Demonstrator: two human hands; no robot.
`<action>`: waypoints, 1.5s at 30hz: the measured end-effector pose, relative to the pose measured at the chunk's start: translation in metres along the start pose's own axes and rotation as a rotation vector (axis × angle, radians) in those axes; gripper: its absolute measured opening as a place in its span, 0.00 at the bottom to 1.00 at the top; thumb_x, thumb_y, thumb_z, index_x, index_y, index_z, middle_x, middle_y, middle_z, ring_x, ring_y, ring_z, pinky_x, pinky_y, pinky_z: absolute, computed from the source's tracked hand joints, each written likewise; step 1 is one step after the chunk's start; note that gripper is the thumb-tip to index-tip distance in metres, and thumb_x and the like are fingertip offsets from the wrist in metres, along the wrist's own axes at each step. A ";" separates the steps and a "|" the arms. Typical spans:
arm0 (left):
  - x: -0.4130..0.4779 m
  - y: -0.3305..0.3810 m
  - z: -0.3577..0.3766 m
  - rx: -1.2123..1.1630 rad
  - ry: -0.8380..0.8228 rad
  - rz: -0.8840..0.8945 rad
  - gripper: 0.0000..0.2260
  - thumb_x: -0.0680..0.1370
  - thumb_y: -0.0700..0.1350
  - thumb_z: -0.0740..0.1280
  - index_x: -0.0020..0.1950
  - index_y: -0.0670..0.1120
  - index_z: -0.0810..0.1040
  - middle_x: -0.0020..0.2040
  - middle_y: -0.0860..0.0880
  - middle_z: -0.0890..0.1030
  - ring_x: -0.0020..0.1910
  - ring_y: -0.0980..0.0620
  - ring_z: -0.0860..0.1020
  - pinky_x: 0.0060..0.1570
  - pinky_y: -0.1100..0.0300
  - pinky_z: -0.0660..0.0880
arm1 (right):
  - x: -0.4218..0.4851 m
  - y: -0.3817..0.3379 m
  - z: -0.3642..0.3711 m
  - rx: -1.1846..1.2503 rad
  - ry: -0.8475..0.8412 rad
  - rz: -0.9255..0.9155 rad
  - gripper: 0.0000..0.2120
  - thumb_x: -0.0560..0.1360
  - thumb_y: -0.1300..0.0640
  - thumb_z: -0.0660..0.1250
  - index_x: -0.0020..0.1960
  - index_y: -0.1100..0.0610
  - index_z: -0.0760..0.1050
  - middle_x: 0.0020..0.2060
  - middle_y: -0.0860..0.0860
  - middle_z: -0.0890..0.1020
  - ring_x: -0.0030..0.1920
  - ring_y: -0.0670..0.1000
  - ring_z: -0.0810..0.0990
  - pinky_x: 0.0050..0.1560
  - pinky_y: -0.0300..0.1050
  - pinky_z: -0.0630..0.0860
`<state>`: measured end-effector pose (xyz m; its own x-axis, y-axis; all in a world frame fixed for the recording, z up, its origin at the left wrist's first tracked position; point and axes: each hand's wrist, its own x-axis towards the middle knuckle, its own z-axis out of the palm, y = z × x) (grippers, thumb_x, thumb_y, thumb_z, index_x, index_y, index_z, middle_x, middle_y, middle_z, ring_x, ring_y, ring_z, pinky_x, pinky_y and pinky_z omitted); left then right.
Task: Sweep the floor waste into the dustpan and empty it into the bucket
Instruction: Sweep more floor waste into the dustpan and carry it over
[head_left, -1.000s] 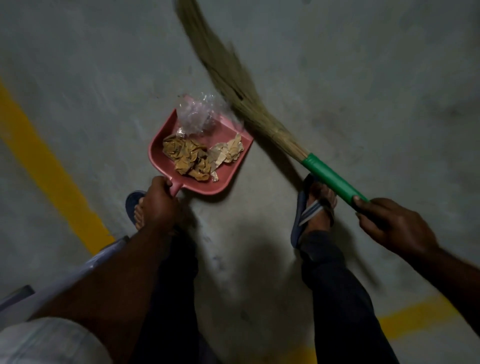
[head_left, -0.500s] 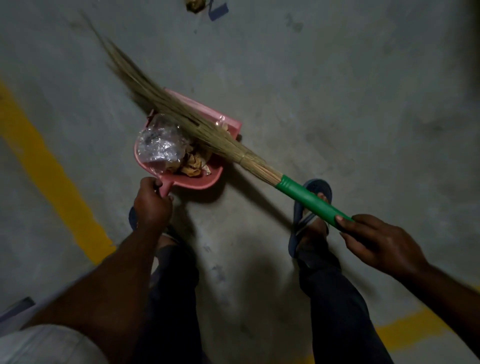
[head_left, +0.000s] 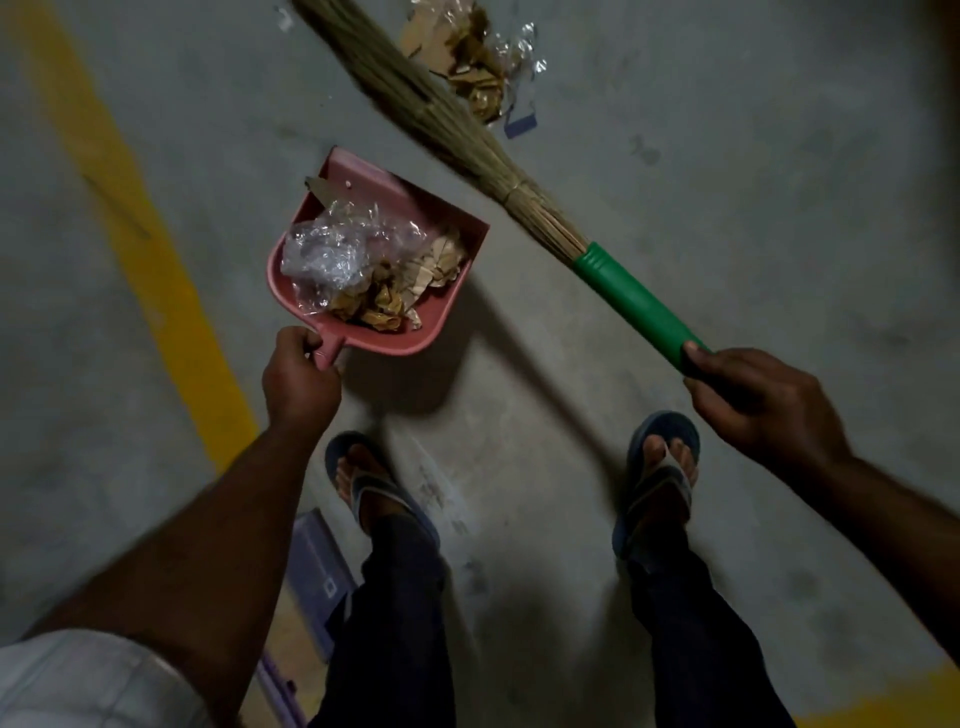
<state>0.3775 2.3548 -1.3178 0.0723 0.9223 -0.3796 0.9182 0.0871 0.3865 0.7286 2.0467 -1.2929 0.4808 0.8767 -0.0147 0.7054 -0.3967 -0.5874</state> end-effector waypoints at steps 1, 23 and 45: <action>0.002 0.002 -0.007 0.002 0.006 0.008 0.15 0.73 0.39 0.74 0.54 0.44 0.73 0.53 0.43 0.80 0.52 0.43 0.78 0.46 0.57 0.68 | 0.006 -0.008 0.000 0.022 0.011 0.012 0.16 0.74 0.54 0.70 0.61 0.54 0.81 0.48 0.54 0.84 0.42 0.54 0.83 0.43 0.45 0.77; -0.123 0.175 -0.268 -0.129 0.100 0.087 0.13 0.73 0.47 0.73 0.57 0.49 0.78 0.51 0.44 0.84 0.52 0.40 0.80 0.48 0.51 0.76 | 0.040 -0.254 -0.237 0.197 -0.010 0.361 0.18 0.72 0.53 0.75 0.61 0.48 0.81 0.44 0.49 0.85 0.42 0.46 0.82 0.46 0.43 0.79; -0.158 0.326 -0.427 -0.125 -0.126 0.658 0.15 0.70 0.47 0.76 0.55 0.51 0.82 0.48 0.46 0.85 0.49 0.42 0.82 0.47 0.53 0.76 | -0.044 -0.425 -0.384 0.424 0.399 0.890 0.24 0.73 0.51 0.73 0.69 0.46 0.74 0.50 0.48 0.82 0.33 0.52 0.82 0.26 0.40 0.77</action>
<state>0.4989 2.3982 -0.7728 0.6518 0.7481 -0.1245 0.6166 -0.4271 0.6614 0.6078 2.0723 -0.7320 0.9245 0.1347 -0.3566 -0.1864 -0.6563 -0.7311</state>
